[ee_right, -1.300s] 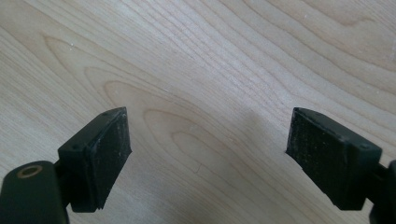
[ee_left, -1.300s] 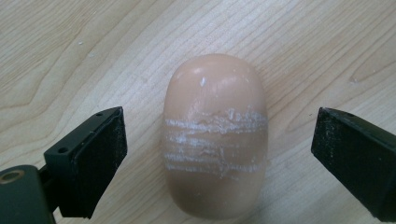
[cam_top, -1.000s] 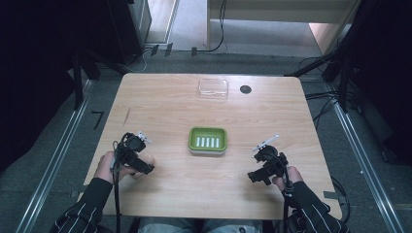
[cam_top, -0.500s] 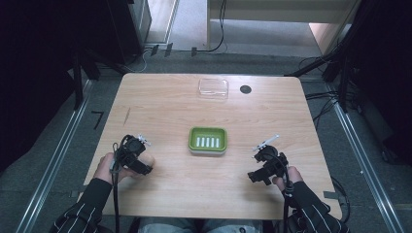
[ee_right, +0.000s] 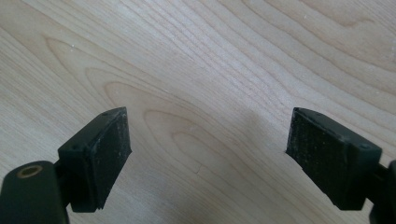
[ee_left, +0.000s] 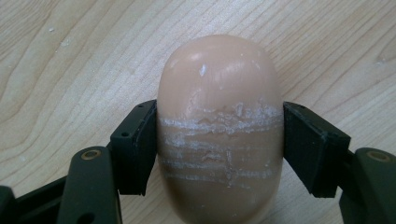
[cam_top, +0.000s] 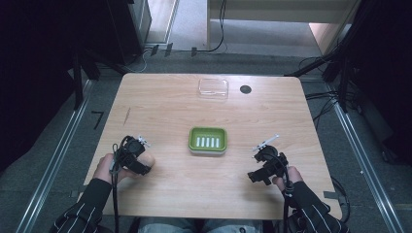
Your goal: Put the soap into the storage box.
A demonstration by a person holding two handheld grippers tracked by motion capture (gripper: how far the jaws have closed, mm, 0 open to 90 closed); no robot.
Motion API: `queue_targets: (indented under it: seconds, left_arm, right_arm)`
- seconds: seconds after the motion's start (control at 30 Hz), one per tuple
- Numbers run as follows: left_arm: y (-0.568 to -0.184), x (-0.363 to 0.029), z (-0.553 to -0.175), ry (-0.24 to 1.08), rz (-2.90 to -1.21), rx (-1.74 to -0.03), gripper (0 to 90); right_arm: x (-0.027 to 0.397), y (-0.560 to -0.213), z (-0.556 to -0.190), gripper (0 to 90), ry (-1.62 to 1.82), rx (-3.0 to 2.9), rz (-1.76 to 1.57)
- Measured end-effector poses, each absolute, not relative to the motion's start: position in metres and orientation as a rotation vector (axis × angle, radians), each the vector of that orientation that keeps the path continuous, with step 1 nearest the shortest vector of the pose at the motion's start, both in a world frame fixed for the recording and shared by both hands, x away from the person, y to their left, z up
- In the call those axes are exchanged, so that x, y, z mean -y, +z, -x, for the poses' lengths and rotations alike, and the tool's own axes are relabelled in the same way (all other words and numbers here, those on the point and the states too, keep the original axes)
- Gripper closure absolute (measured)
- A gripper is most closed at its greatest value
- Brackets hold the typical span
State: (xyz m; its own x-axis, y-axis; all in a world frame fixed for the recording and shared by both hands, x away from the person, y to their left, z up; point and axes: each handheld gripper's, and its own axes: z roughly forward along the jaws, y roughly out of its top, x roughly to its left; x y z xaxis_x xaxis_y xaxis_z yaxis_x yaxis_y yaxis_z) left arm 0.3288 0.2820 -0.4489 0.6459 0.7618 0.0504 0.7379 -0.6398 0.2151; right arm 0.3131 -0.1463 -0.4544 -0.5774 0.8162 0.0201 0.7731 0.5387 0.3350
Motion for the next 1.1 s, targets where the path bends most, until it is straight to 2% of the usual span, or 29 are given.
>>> queue_targets:
  seconds: [0.53,1.1]
  left_arm:
    - [-0.4518,-0.2833,-0.3291,0.186,-2.682,-1.234,33.7]
    - [-0.4429,-0.2833,-0.3224,0.206,-2.676,-1.149,33.8]
  right_arm:
    - [0.1465,-0.4544,-0.3129,14.1,0.47,-2.633,-1.367]
    - [0.1458,-0.4541,-0.313,14.1,0.472,-2.633,-1.37]
